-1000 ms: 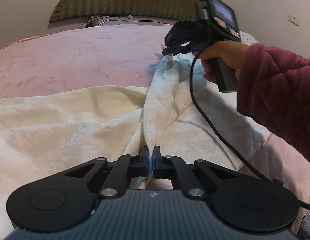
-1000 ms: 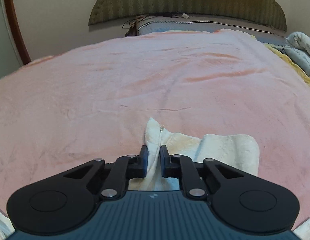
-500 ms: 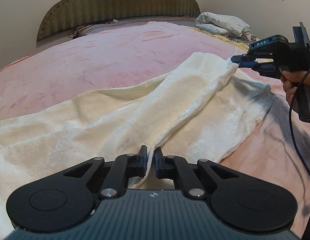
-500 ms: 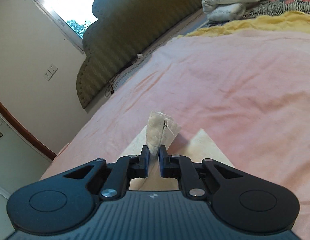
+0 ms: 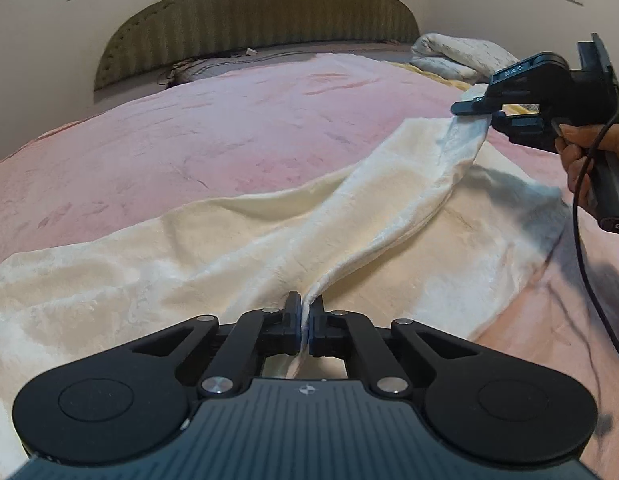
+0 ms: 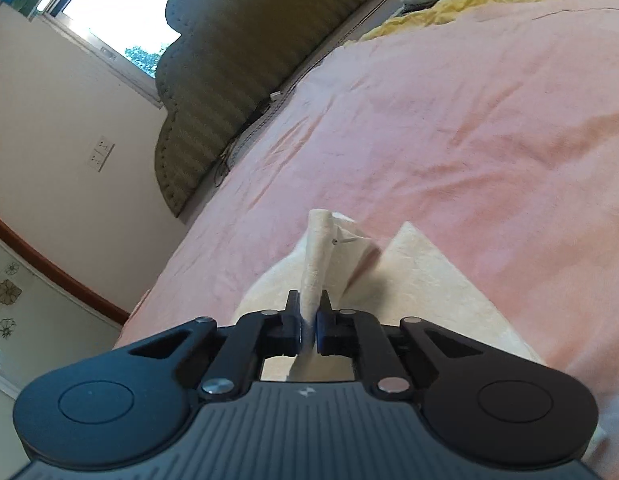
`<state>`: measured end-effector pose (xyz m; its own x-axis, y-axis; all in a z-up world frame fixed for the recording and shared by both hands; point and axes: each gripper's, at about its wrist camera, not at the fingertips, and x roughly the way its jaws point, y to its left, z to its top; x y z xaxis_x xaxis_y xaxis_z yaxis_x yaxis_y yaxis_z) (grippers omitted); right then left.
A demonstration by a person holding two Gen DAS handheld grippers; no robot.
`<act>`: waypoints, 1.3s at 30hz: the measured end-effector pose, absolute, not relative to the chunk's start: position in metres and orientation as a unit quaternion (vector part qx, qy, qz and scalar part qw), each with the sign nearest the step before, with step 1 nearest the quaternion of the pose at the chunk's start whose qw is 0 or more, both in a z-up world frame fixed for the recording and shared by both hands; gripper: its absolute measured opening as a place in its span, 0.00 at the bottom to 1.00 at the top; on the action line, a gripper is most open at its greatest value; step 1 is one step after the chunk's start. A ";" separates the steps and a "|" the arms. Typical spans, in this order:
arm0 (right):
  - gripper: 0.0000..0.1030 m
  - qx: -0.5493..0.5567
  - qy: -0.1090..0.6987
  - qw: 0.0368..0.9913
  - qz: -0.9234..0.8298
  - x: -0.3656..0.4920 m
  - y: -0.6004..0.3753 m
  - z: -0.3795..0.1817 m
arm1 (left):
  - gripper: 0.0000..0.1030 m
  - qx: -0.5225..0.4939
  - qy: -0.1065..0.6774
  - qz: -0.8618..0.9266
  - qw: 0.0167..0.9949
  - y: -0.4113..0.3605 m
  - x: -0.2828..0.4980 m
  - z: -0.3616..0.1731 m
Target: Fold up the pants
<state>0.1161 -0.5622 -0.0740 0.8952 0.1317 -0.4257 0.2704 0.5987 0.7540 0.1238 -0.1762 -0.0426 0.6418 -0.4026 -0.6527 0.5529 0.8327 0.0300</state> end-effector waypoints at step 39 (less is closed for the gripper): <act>0.54 0.167 0.251 0.953 -0.035 0.029 -0.476 -0.047 | 0.45 0.073 0.372 -0.382 0.843 -0.121 0.087 -0.013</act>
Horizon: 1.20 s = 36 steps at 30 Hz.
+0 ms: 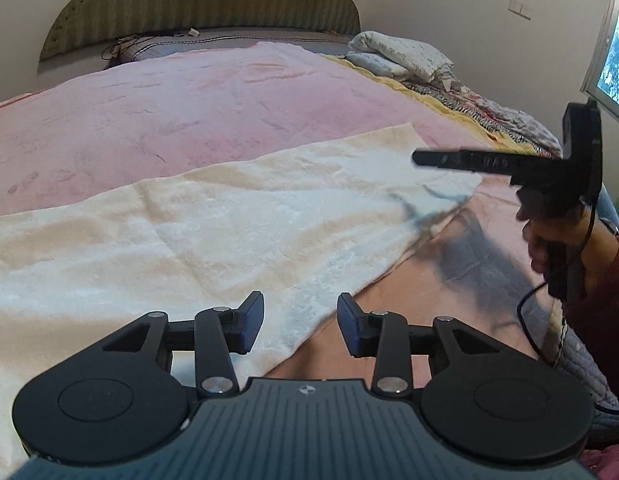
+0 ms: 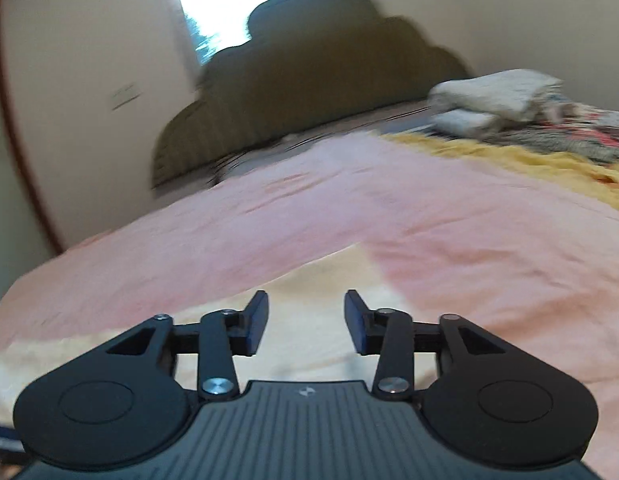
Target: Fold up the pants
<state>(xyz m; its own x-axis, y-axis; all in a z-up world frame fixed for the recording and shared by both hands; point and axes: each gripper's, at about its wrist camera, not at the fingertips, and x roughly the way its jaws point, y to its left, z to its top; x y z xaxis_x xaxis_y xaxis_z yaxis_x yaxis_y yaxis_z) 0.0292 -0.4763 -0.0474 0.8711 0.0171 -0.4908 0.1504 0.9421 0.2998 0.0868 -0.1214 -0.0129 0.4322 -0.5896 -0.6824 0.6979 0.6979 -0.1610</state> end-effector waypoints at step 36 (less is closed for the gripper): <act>0.29 -0.292 0.172 0.793 0.506 0.072 0.041 -0.046 | 0.44 -0.329 0.326 0.120 0.878 0.247 0.049 0.001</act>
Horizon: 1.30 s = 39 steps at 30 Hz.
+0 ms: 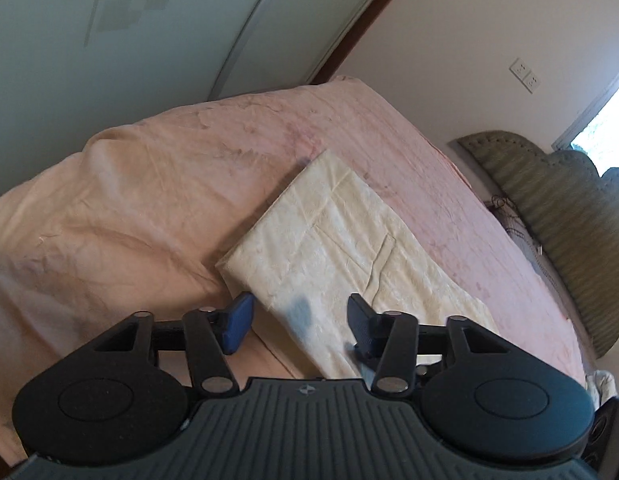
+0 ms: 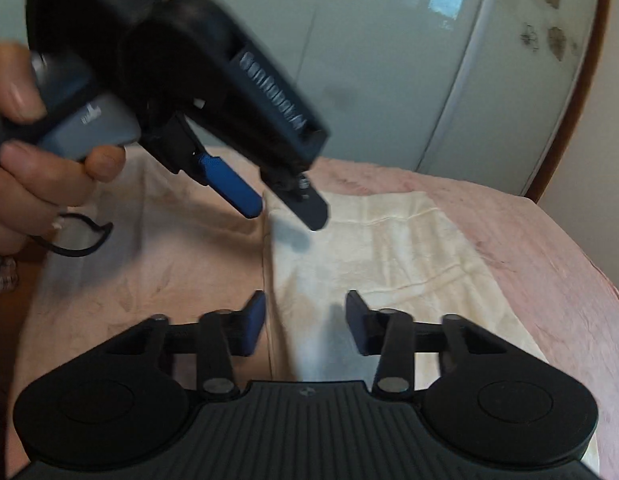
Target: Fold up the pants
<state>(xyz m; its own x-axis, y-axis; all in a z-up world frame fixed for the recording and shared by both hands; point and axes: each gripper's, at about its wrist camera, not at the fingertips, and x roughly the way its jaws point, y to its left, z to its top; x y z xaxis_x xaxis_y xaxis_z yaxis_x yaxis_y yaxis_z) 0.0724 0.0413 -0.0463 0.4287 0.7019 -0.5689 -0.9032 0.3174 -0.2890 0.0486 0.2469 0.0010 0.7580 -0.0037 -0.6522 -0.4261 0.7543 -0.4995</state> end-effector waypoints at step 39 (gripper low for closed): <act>0.67 0.114 0.276 0.953 -0.053 0.019 -0.469 -0.066 | 0.59 0.029 0.307 -0.075 0.948 -0.033 0.118 0.033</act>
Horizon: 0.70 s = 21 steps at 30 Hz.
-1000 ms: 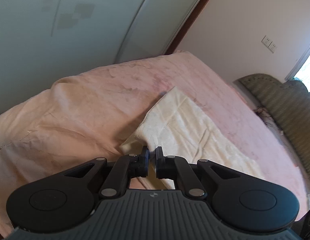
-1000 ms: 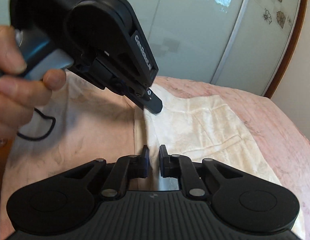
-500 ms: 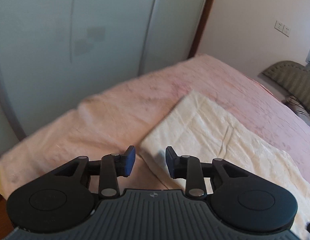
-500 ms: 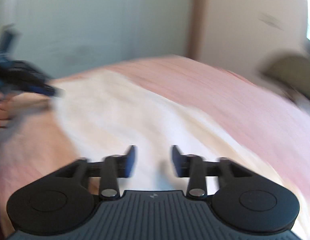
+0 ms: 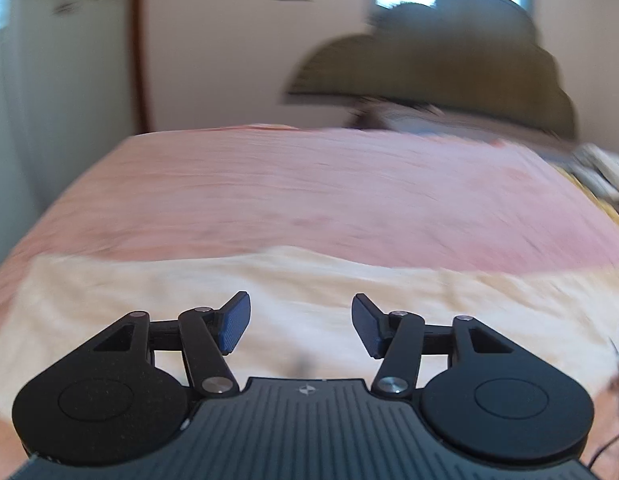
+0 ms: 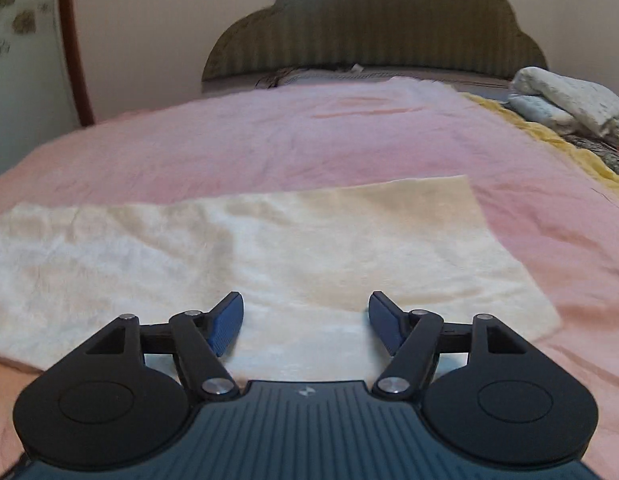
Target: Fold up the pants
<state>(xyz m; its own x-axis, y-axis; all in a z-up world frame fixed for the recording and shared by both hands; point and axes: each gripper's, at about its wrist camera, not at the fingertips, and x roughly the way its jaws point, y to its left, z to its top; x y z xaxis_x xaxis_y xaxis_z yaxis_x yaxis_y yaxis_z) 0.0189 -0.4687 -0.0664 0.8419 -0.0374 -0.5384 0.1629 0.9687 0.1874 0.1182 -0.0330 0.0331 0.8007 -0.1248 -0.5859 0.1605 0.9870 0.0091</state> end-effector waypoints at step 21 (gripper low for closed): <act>0.73 0.026 0.307 0.945 -0.106 0.090 -0.526 -0.046 | 0.67 0.162 0.344 -0.227 0.897 -0.174 0.115 -0.040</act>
